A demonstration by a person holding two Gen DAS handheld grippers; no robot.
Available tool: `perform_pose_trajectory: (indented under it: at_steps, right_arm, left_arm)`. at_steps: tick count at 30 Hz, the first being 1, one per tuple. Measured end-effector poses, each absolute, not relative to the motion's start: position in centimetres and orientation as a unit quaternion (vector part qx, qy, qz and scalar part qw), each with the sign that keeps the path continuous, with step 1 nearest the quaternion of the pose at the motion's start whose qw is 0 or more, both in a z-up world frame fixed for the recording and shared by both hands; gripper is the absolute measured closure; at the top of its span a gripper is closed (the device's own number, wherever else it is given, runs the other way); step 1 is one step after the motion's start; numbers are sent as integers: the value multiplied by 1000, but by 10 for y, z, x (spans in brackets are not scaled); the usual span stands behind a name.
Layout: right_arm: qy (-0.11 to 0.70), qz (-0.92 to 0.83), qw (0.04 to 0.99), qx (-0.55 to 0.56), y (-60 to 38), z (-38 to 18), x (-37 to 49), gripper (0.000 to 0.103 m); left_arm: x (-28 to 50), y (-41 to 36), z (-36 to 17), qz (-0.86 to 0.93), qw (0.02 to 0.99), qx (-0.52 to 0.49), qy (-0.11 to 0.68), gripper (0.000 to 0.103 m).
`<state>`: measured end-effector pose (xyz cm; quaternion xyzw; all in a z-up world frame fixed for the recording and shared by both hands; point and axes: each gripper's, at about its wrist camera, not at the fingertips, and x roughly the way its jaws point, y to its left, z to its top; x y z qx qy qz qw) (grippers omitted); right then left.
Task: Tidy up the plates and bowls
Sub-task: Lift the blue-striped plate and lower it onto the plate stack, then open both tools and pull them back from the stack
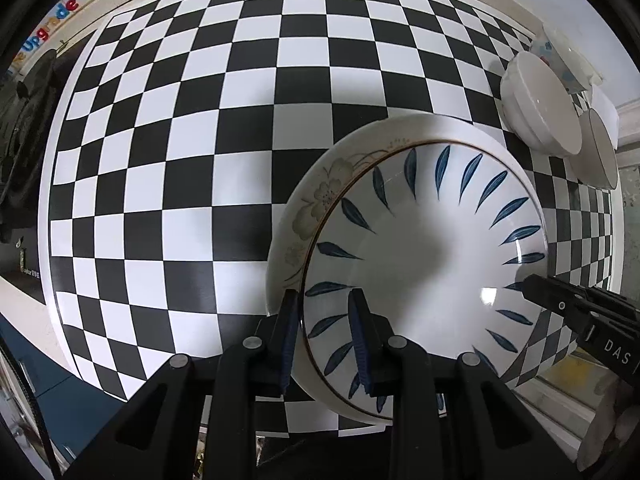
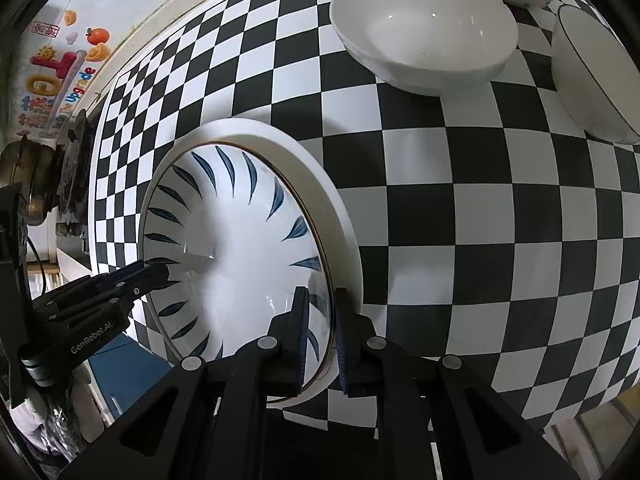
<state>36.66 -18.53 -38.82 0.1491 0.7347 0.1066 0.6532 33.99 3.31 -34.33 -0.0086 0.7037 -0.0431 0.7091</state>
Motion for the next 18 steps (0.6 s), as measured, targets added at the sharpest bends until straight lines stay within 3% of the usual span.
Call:
perform_pose_trajectory:
  at_steps: [7,18]
  right_arm:
    - [717,94,674,149,-190,-368,364,85]
    - [643,84,756,90,-178,-245,317,80]
  left_arm:
    - [328,35,-314,-38,726,-15,687,80]
    - [273,35,-208,-41,794,-1,607,80]
